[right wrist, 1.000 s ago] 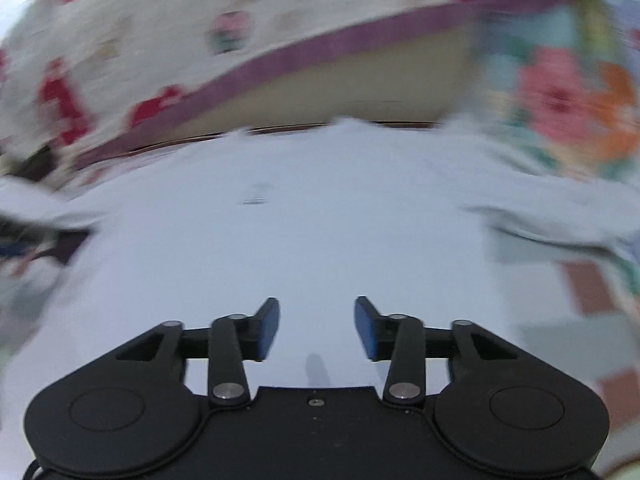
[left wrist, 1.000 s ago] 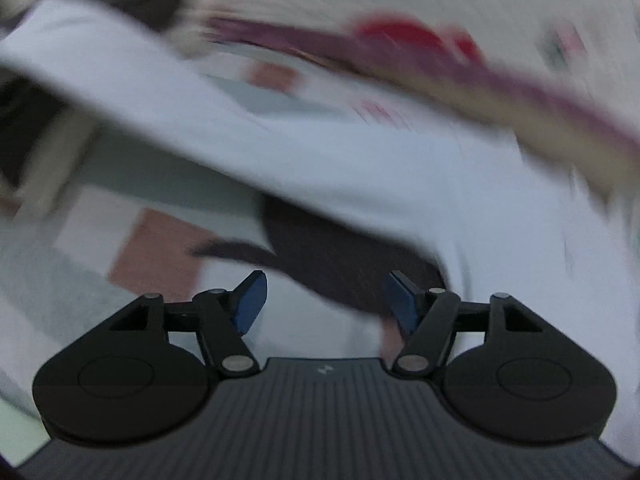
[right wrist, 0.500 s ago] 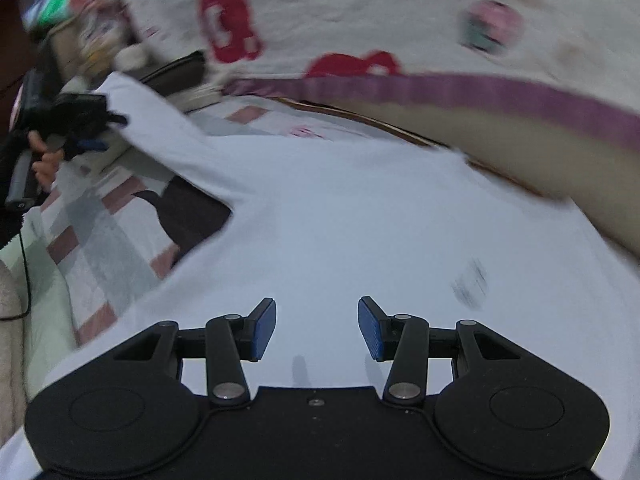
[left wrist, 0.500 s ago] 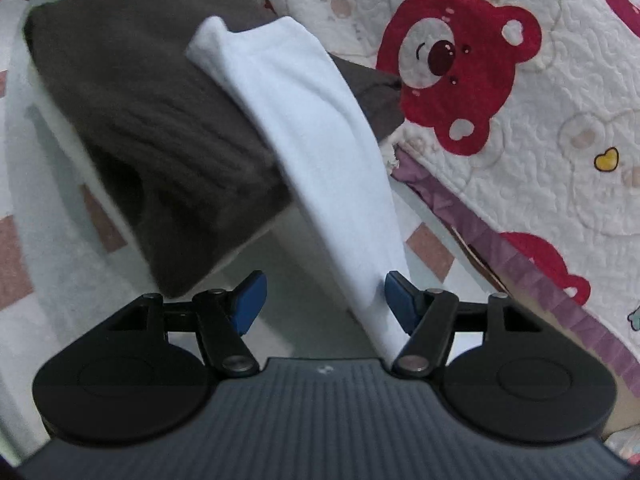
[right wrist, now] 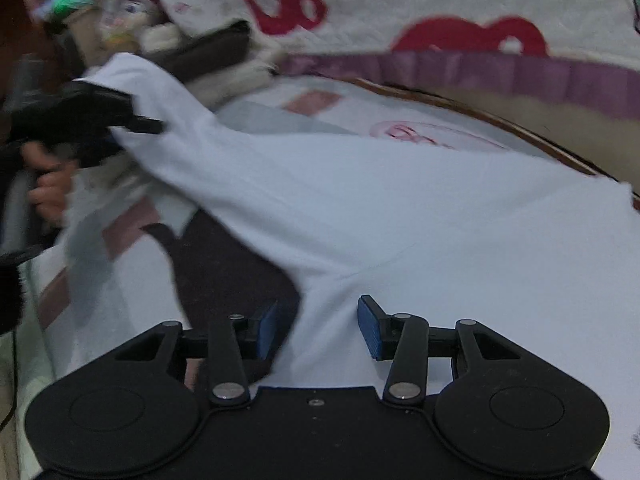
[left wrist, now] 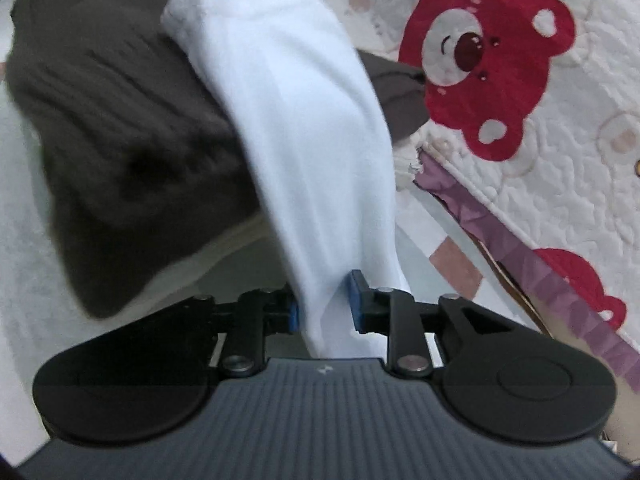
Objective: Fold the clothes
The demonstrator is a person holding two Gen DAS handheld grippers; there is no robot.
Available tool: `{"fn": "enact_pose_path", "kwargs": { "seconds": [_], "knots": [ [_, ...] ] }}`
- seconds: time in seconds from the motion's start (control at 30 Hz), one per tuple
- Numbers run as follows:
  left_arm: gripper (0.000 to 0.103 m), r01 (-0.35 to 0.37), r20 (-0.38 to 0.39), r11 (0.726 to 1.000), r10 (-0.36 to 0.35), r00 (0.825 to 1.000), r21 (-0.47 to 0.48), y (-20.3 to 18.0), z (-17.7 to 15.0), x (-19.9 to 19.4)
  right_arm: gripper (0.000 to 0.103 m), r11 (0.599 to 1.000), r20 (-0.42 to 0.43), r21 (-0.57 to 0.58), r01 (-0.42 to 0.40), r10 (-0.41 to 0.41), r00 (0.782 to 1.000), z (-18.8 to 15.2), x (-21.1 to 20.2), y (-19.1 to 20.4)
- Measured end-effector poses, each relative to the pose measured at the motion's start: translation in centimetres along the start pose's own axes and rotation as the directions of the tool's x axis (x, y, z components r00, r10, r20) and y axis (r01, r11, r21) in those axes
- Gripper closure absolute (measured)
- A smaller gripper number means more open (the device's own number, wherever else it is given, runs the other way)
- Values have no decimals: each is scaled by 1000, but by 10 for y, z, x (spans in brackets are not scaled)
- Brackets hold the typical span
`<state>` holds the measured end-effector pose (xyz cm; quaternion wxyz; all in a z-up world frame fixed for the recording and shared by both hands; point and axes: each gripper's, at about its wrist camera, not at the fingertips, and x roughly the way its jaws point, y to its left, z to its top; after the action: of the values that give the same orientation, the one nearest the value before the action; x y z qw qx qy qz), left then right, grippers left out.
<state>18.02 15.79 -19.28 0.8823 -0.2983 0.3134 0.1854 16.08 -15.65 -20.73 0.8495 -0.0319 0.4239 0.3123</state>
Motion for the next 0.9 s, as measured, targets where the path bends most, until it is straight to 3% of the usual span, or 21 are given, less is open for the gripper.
{"fn": "enact_pose_path", "kwargs": {
  "seconds": [0.13, 0.2, 0.33, 0.43, 0.5, 0.6, 0.7, 0.73, 0.83, 0.87, 0.9],
  "knots": [
    [100, -115, 129, 982, 96, 987, 151, -23, 5, -11, 52, 994, 42, 19, -112, 111, 993, -9, 0, 1],
    [100, -133, 171, 977, 104, 980, 169, -30, 8, -15, 52, 993, 43, 17, -117, 116, 992, -7, 2, 1],
    [100, -161, 197, 968, 123, 973, 191, -35, 11, -15, 52, 988, 38, 61, -141, 139, 990, -3, 3, -1],
    [100, -144, 197, 973, 108, 974, 182, -34, 10, -20, 53, 971, 20, 122, -206, 205, 979, -6, -3, -7],
    [100, -97, 173, 978, 65, 983, 184, -36, 6, -24, 53, 938, 18, 245, -244, 247, 969, -11, -20, -15],
    [100, -6, 132, 971, -26, 991, 237, -49, -7, -35, 51, 901, 137, 355, -250, 214, 967, -35, -71, -29],
    [100, 74, 119, 941, -119, 986, 329, -76, -23, -50, 51, 907, 128, 410, -99, 51, 990, -65, -102, -53],
    [100, 116, 117, 931, -165, 979, 347, -87, -27, -58, 51, 903, 111, 428, -44, -5, 994, -76, -108, -63],
    [100, 244, 59, 882, -291, 955, 404, -135, -45, -81, 56, 818, 38, 575, 21, -51, 998, -104, -118, -97],
    [100, 311, 15, 862, -345, 938, 401, -151, -54, -87, 57, 779, 38, 626, 22, -59, 998, -113, -122, -106],
    [100, 400, -51, 835, -413, 909, 377, -166, -63, -91, 57, 770, 45, 637, 25, -69, 997, -117, -127, -111]
  ]
}}
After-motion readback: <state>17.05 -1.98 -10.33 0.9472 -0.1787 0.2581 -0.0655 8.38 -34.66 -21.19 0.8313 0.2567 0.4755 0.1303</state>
